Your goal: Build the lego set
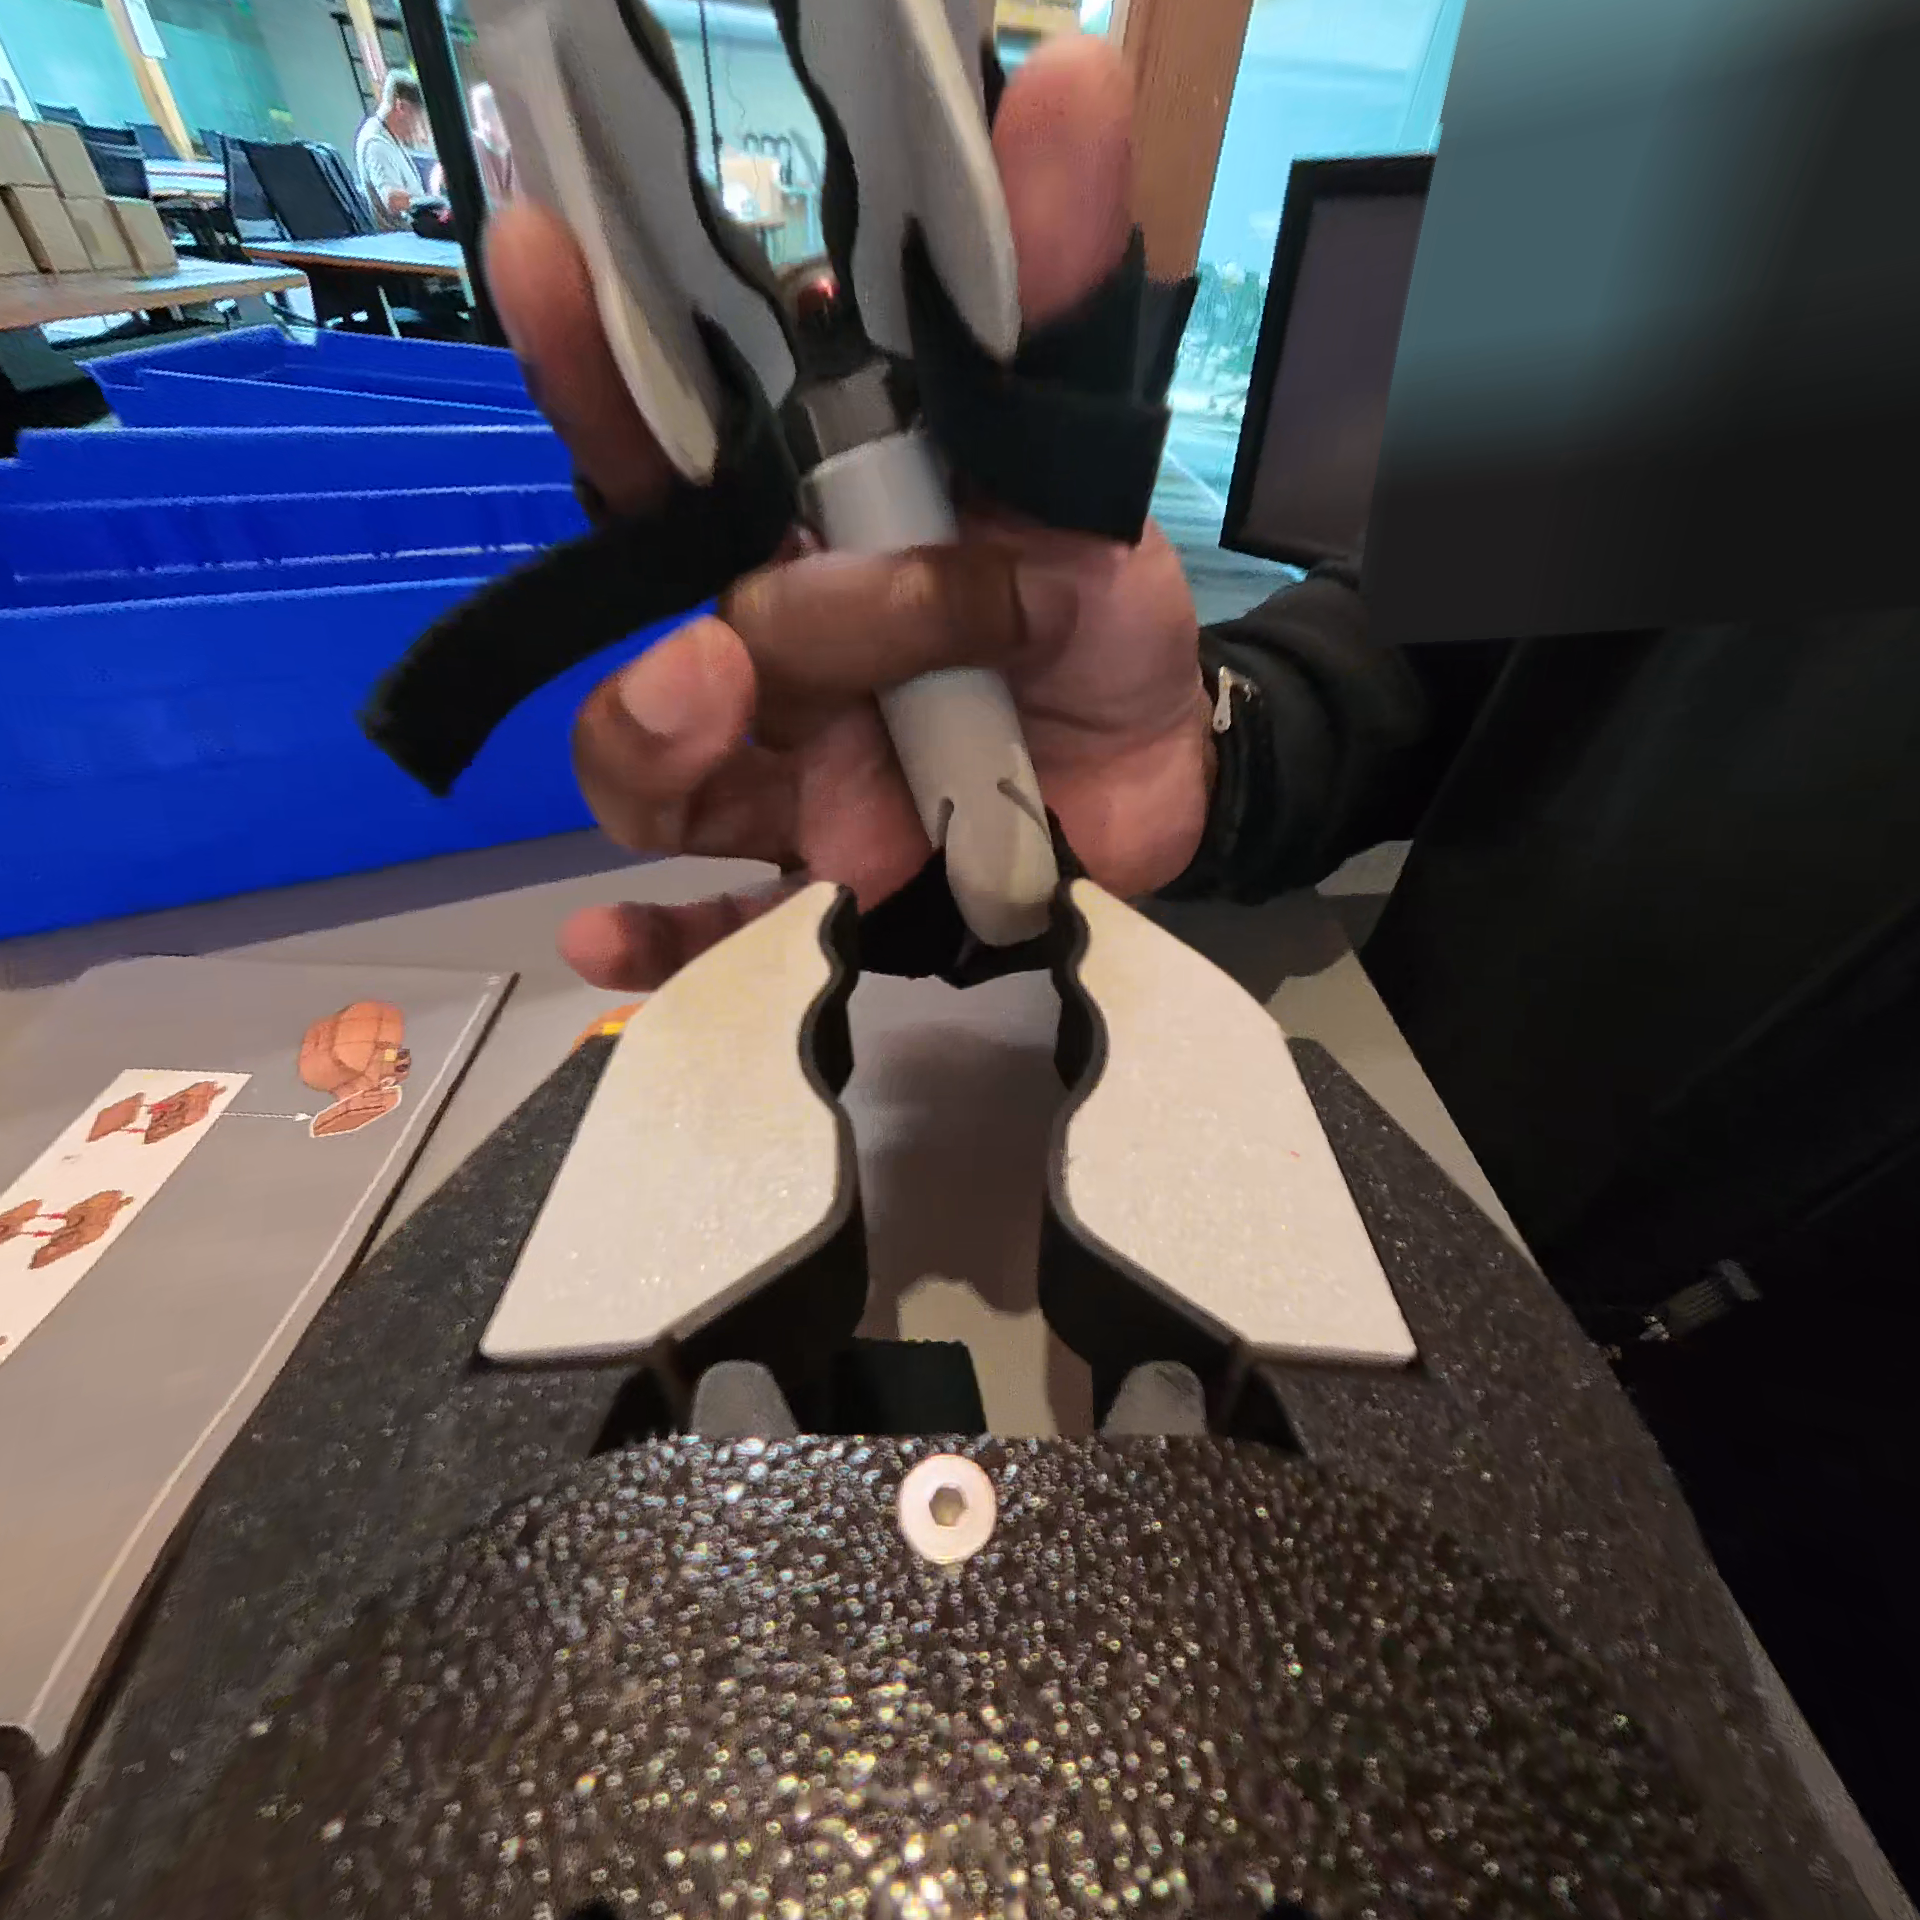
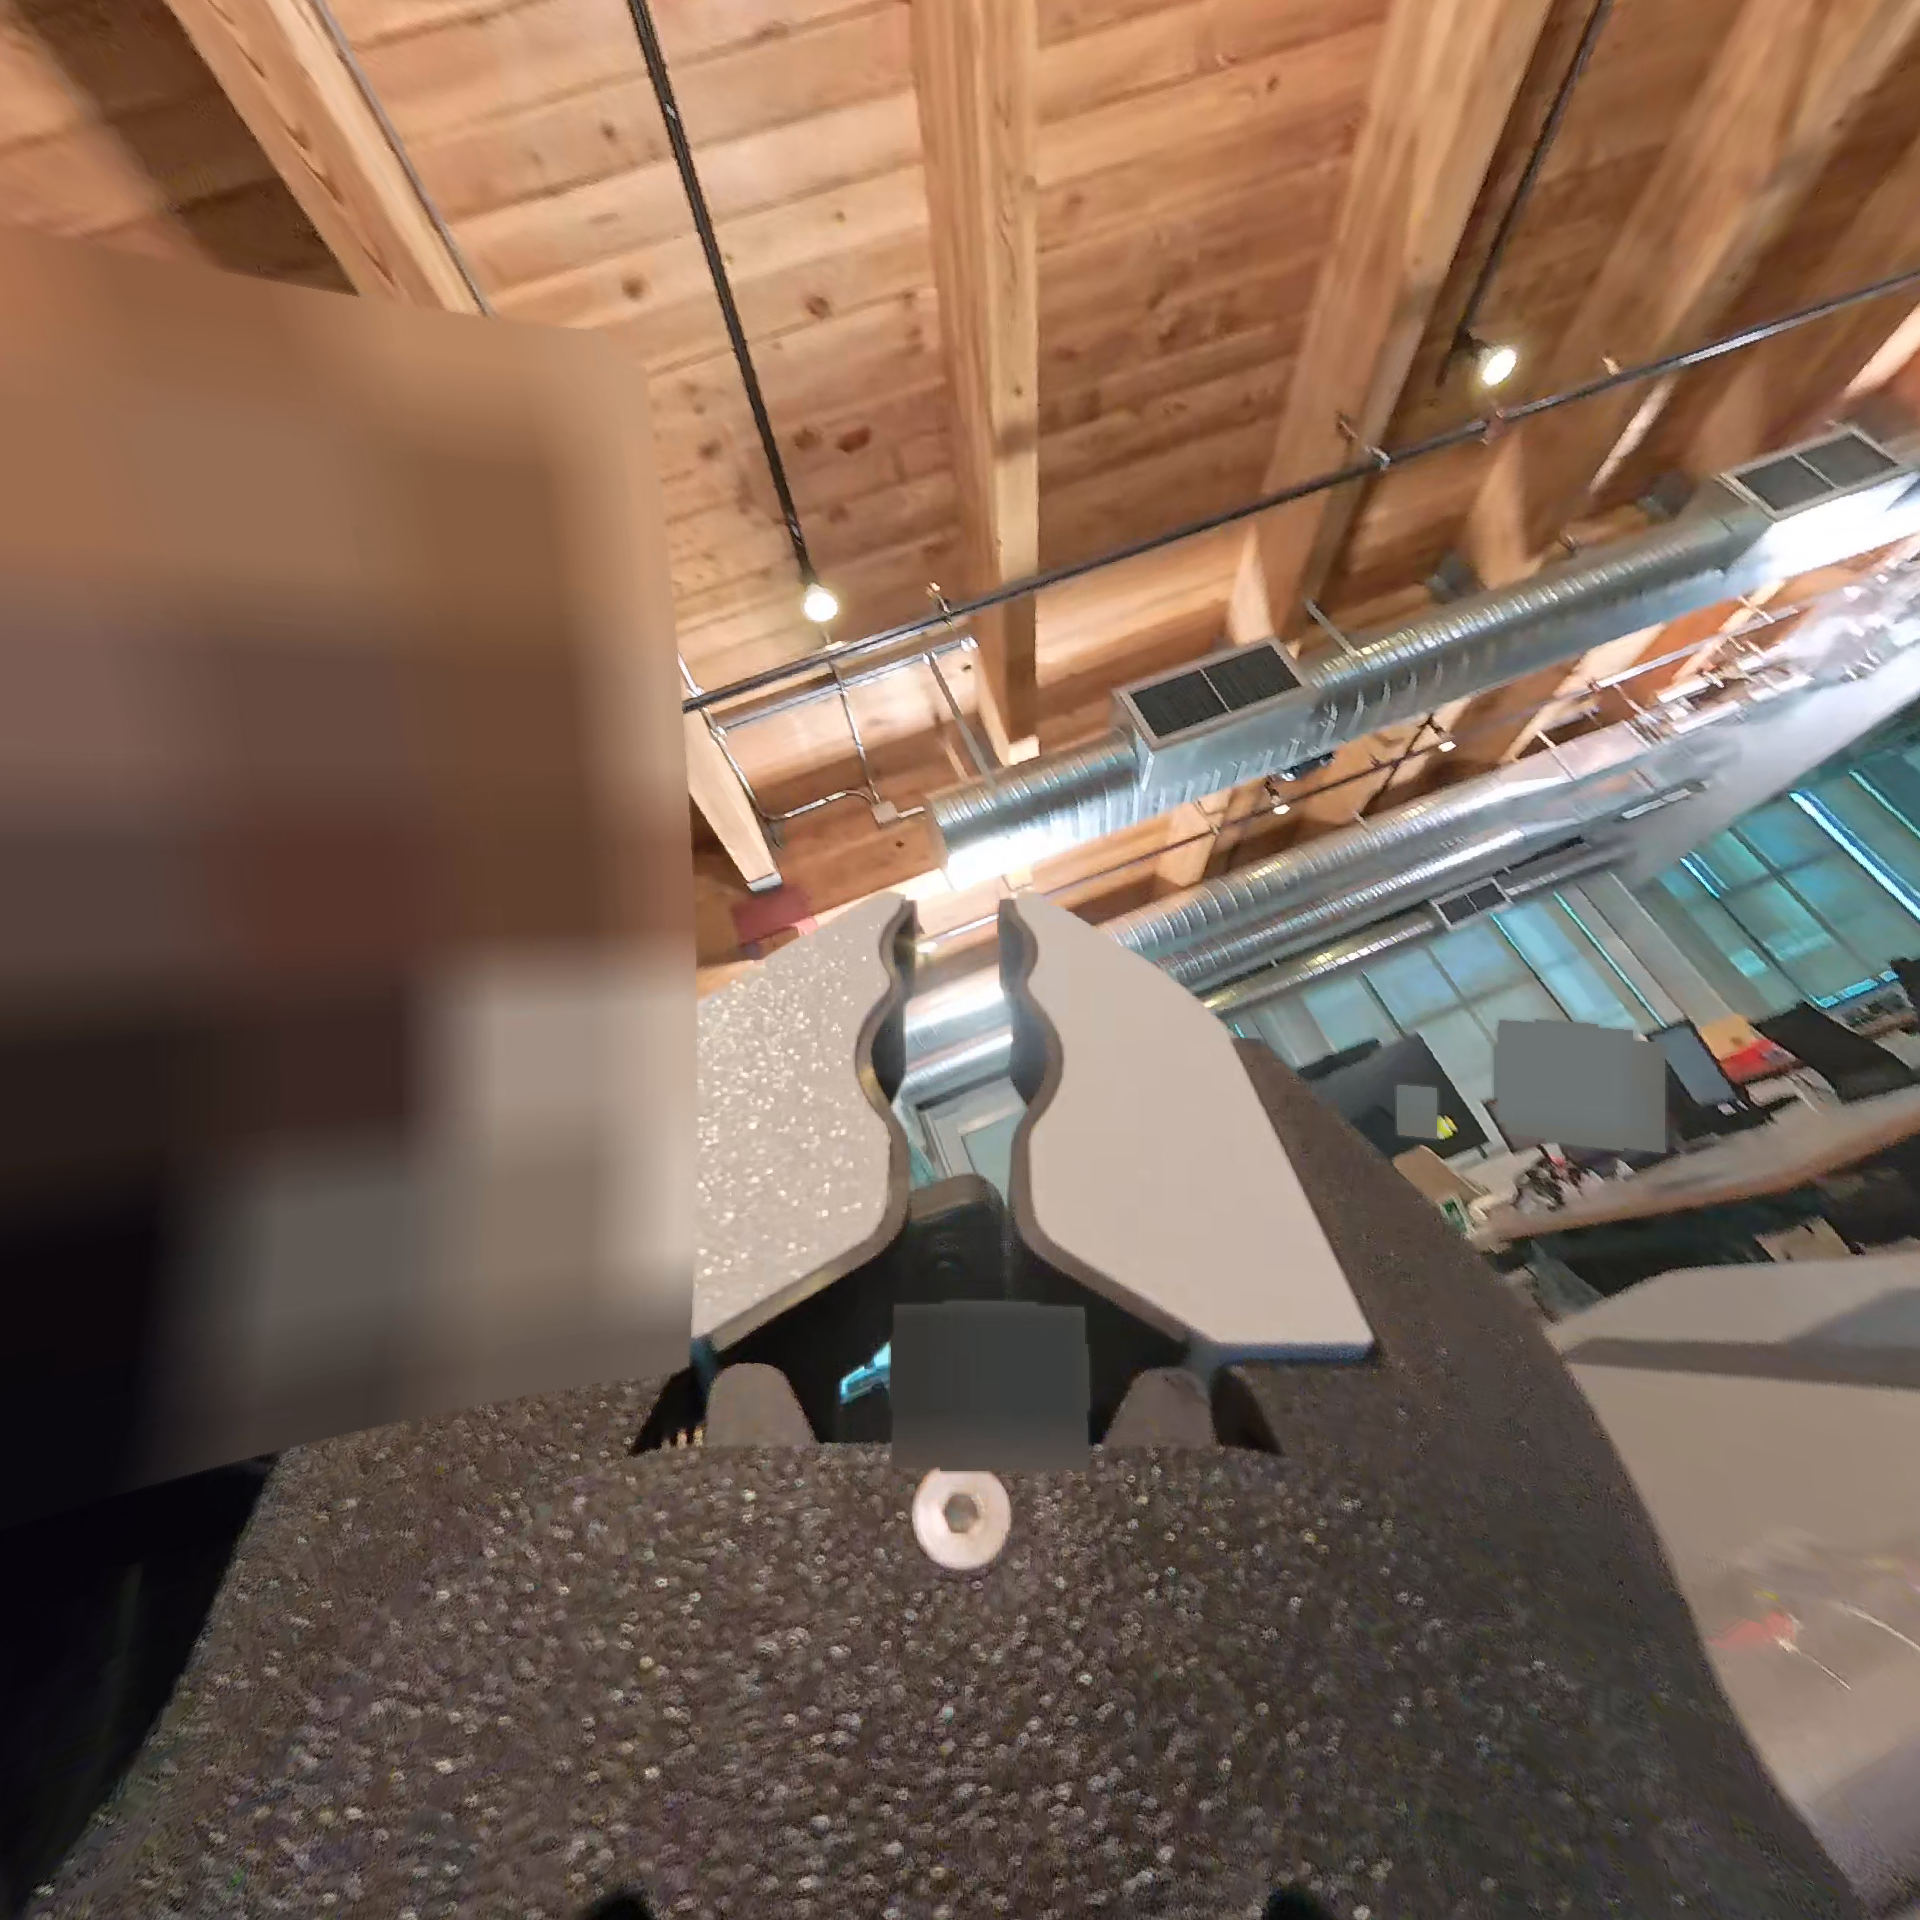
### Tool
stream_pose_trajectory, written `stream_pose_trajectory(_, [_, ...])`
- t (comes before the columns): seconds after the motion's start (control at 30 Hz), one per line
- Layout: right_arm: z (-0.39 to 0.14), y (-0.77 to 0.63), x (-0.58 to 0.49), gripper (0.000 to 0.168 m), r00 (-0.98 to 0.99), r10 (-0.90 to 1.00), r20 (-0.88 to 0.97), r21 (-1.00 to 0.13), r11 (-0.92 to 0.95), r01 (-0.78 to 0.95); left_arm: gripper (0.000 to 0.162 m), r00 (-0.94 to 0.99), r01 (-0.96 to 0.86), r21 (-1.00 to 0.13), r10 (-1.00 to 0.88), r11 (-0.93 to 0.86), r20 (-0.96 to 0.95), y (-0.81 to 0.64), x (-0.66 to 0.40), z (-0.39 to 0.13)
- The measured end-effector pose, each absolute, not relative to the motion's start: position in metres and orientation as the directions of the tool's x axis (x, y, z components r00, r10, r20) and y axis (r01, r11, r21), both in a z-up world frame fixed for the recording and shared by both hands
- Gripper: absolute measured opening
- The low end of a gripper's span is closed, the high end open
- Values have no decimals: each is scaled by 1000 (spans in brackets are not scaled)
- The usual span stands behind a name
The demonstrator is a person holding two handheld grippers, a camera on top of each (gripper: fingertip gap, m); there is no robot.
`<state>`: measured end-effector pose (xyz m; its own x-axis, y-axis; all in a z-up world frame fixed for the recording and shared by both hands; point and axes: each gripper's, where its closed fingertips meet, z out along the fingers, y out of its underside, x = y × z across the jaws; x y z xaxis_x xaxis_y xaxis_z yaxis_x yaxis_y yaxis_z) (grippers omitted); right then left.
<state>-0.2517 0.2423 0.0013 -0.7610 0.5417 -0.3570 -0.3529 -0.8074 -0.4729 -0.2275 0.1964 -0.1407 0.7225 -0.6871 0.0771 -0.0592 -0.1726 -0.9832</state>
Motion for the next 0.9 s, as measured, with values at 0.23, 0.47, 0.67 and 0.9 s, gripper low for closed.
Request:
stream_pose_trajectory(0.23, [20, 212, -233, 18, -855, 461, -235, -464, -827, -318, 44, 695, -212, -977, -706, -18, -138, 182, -213, -137])
stream_pose_trajectory(0.47, [29, 197, -234, 21, -849, 479, -225, -520, -795, -311, 29, 636, -196, -977, -769, -81, -64, 165, -206, -139])
stream_pose_trajectory(0.67, [48, 183, -236, 31, -870, 415, -267, -505, -829, -241, 27, 552, 17, -995, -829, -99, 92, 155, -193, -121])
stream_pose_trajectory(0.9, [46, 199, -252, 23, -789, 518, -330, -516, -799, -309, 42, 639, -11, -999, -768, -45, 28, 165, -199, -118])
